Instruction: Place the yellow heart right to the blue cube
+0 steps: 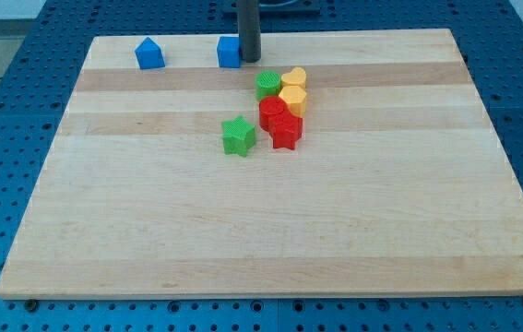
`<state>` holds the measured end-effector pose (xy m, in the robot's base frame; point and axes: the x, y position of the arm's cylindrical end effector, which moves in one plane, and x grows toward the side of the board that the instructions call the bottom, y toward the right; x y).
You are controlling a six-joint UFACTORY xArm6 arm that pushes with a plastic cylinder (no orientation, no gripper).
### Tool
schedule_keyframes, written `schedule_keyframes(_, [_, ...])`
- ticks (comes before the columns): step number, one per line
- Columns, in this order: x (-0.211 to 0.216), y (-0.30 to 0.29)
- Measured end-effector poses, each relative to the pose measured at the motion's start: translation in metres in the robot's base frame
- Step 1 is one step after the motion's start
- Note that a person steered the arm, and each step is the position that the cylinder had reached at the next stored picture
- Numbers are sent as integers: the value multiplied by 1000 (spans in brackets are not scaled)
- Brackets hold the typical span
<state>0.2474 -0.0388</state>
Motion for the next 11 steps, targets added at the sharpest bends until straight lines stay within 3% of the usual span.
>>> schedule_keyframes(3, [1, -4])
schedule_keyframes(4, [20, 90])
schedule_keyframes(5, [66, 170])
schedule_keyframes(6, [85, 109])
schedule_keyframes(7, [69, 40])
schedule_keyframes(8, [49, 30])
schedule_keyframes(10, [68, -12])
schedule_keyframes(11, [60, -2])
